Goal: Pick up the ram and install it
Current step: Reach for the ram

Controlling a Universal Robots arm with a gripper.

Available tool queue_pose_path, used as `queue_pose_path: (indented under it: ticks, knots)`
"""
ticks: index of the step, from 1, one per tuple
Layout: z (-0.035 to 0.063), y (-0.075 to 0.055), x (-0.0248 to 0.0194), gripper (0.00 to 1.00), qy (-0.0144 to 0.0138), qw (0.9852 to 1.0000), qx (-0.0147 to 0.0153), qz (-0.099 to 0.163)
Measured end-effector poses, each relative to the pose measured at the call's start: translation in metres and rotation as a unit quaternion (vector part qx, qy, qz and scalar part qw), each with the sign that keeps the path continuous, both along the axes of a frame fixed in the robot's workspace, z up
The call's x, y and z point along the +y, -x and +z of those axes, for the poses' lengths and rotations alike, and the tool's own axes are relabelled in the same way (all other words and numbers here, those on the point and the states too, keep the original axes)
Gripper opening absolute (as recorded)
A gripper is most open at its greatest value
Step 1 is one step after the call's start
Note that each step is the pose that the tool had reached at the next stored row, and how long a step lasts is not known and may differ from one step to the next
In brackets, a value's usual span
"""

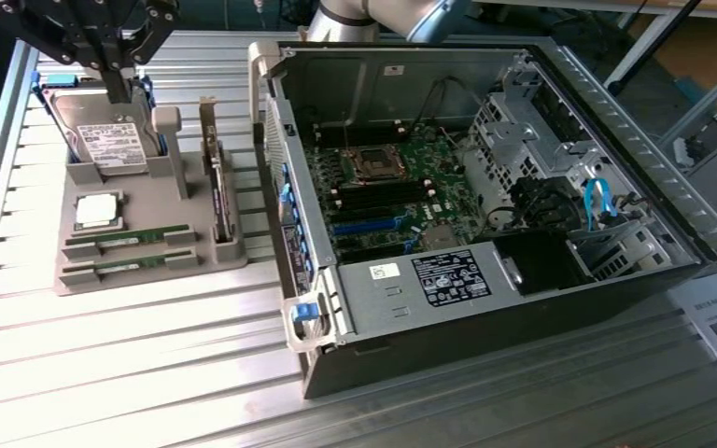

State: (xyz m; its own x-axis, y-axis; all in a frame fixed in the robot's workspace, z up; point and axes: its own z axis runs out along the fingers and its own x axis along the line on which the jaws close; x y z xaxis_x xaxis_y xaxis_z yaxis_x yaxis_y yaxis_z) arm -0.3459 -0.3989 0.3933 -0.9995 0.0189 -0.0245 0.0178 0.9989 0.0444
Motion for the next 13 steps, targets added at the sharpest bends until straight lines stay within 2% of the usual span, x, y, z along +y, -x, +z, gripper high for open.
queue_pose_path:
  ticks: [8, 13]
  knots:
    - [0.0000, 0.013, 0.0000, 0.10, 0.0000, 1.0000, 0.0000, 0.002]
    - [0.0000, 0.014, -0.0001, 0.10, 0.0000, 1.0000, 0.0000, 0.002]
